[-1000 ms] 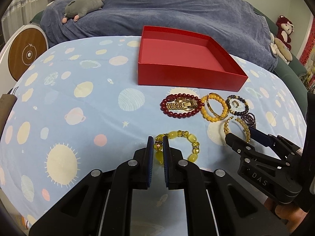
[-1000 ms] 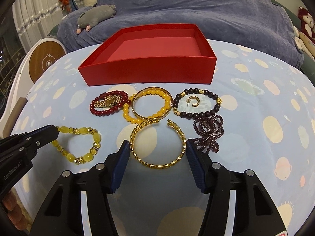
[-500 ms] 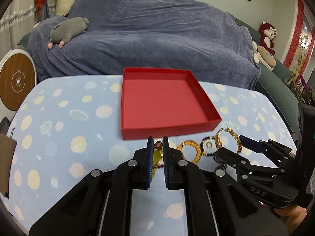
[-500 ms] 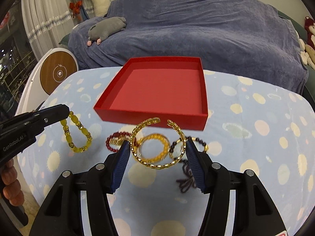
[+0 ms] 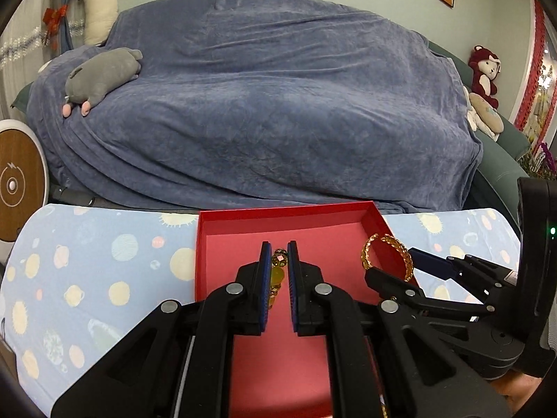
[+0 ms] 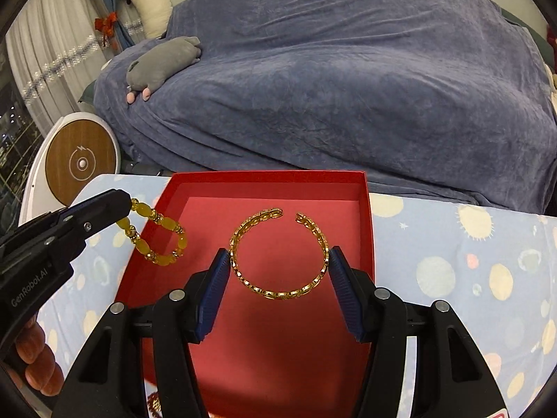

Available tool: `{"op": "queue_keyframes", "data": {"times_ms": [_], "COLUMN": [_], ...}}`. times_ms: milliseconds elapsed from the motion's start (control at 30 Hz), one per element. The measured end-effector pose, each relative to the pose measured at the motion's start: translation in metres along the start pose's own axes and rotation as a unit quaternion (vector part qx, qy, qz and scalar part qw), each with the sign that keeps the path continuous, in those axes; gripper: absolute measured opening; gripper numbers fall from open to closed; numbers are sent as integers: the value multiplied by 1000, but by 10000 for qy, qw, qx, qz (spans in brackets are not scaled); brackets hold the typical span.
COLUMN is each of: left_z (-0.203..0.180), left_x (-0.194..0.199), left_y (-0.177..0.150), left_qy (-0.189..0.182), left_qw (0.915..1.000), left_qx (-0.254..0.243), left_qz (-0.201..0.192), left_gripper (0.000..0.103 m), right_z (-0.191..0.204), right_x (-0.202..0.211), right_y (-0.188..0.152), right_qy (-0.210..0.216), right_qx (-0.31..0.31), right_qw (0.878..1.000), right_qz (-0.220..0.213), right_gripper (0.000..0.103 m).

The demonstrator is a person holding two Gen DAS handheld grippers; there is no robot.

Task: Organize jewelry
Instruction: 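Carry both bracelets into the red box and open both tools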

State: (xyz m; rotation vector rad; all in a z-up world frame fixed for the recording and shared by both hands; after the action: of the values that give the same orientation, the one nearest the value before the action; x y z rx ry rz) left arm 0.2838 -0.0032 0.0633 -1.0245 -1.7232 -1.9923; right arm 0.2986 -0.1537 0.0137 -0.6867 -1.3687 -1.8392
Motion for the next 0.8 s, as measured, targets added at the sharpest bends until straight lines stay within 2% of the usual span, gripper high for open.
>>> {"op": "queue_keyframes", "data": {"times_ms": [200, 333, 400, 467, 600, 800], "left_z": [13, 17, 19, 19, 21, 16], "left_x": [-46, -60, -59, -57, -39, 16], "left_y": [6, 5, 6, 9, 9, -13], "left_qy": [61, 92, 166, 252, 267, 379], "left_qw": [9998, 9996, 9996, 9995, 9994, 9991], "left_qx": [51, 89, 123, 130, 202, 153], "left_qz": [180, 271, 214, 161, 39, -105], "left_gripper": [9, 10, 20, 41, 44, 44], "right_z": [-10, -11, -12, -13, -19, -30], "right_x": [-47, -59, -57, -51, -25, 46], "right_y": [17, 19, 19, 19, 16, -16], "right_qy": [-251, -313, -339, -366, -272, -175], "right_qx": [-86, -62, -58, -42, -48, 33], "right_qw": [9992, 9988, 9990, 9991, 9996, 9995], "right_qz": [294, 380, 296, 191, -21, -259], "right_gripper": [56, 57, 57, 58, 65, 65]}}
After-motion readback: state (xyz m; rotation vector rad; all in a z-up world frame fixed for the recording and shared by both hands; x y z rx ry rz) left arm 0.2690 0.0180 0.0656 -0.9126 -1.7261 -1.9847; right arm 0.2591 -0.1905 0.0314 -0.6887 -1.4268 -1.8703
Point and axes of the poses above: each gripper's, at about its wrist camera, not at the fingertips, and x roughly against the way its jaws point, z to its left, y to its top, the point moved 3 cm from there along -x, roughly the way its jaws point, and after that the axes turned 10 degrees about -x, right-handed, at the moved point
